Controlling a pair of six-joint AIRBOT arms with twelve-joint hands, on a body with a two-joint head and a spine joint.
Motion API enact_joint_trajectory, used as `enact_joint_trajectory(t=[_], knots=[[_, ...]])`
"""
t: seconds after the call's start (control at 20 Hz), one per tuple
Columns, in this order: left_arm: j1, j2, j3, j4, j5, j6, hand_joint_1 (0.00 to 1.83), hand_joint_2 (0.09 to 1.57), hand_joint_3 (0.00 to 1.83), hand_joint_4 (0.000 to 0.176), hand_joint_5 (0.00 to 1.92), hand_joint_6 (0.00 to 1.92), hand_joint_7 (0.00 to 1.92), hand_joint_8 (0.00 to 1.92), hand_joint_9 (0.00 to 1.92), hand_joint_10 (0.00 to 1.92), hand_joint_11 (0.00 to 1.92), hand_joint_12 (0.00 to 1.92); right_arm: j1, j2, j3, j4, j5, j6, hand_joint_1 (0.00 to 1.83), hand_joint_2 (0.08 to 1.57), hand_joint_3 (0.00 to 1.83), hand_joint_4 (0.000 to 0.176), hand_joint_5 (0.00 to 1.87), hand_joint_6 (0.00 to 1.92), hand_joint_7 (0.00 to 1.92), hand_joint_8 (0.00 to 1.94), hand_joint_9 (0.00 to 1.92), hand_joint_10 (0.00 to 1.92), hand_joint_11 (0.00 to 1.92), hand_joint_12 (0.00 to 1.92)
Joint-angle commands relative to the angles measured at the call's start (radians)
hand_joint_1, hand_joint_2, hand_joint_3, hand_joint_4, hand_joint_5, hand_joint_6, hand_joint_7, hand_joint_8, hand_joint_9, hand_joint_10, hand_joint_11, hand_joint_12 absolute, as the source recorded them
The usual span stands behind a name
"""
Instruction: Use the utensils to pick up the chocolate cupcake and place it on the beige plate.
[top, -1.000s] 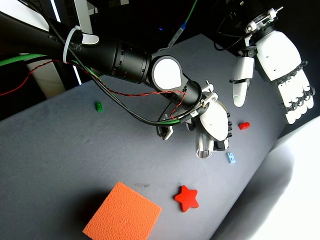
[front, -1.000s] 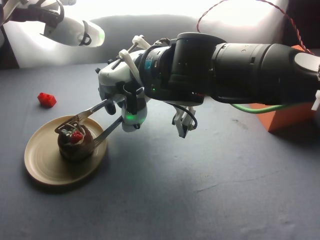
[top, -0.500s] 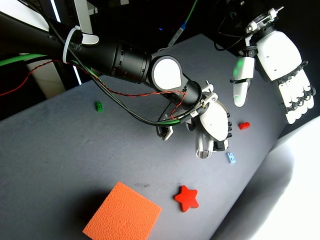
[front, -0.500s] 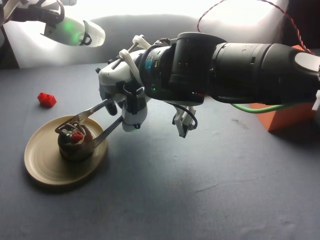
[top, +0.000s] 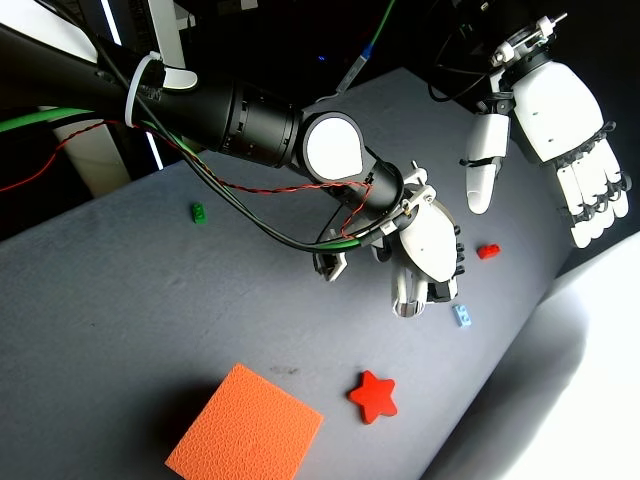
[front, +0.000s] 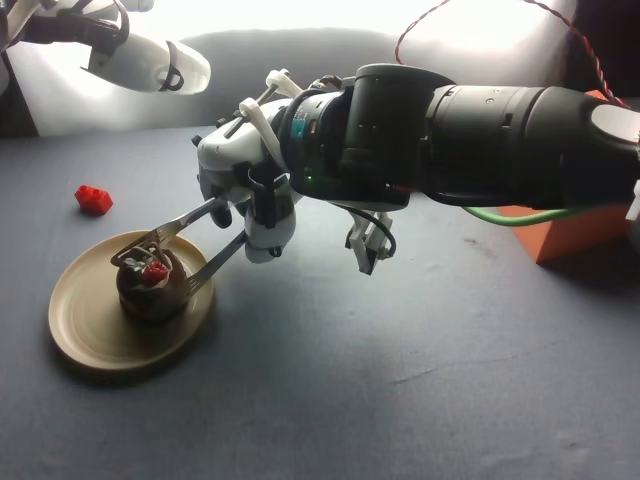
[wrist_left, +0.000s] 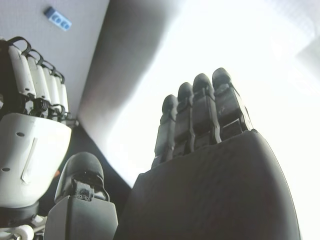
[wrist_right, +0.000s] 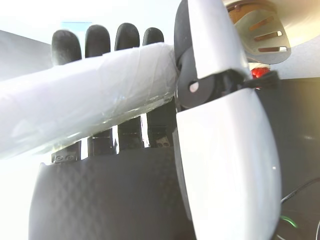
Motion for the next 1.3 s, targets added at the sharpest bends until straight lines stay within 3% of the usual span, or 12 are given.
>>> enact_joint_trajectory(t=[0.0,0.15,0.4,0.7,1.0,1.25], knots=[[-0.013,0.005,0.003,0.062,-0.022,0.002,0.00,1.16,0.00,0.000,0.08,0.00,0.11,0.00,0.10,0.00,0.00,0.05,0.012,0.006,0.002,-0.020,0.078,-0.003,1.10,1.05,0.00,0.000,0.66,0.58,0.52,1.11,0.48,1.30,0.46,1.55],[-0.013,0.006,0.001,0.062,-0.022,0.002,0.00,1.16,0.00,0.000,0.11,0.00,0.14,0.00,0.12,0.00,0.00,0.14,0.012,0.006,0.001,-0.020,0.087,-0.003,1.10,1.03,0.00,0.000,0.63,0.59,0.48,1.17,0.45,1.33,0.45,1.53],[-0.013,0.006,0.002,0.062,-0.022,0.002,0.00,1.16,0.00,0.000,0.08,0.00,0.09,0.00,0.08,0.00,0.00,0.08,0.010,0.010,0.000,-0.020,0.092,-0.005,1.07,1.04,0.00,0.000,0.52,0.66,0.38,1.19,0.37,1.37,0.38,1.54],[-0.013,0.006,0.002,0.063,-0.022,0.002,0.00,1.16,0.00,0.000,0.08,0.00,0.10,0.00,0.09,0.00,0.00,0.08,0.019,0.023,-0.006,-0.020,0.086,0.002,1.03,1.04,0.00,0.000,0.48,0.71,0.41,1.11,0.42,1.29,0.40,1.48],[-0.009,0.006,0.004,0.063,-0.022,0.002,0.00,1.16,0.00,0.000,0.09,0.00,0.11,0.00,0.09,0.00,0.00,0.11,0.030,0.106,-0.109,-0.020,0.067,-0.009,1.08,1.03,0.00,0.000,0.52,0.61,0.43,1.01,0.39,1.24,0.37,1.45],[-0.009,0.006,0.003,0.063,-0.022,0.002,0.00,1.16,0.00,0.000,0.09,0.00,0.11,0.00,0.09,0.00,0.00,0.09,0.050,0.215,-0.232,-0.021,0.053,-0.013,1.09,1.02,0.00,0.000,0.50,0.69,0.44,1.04,0.43,1.21,0.38,1.45]])
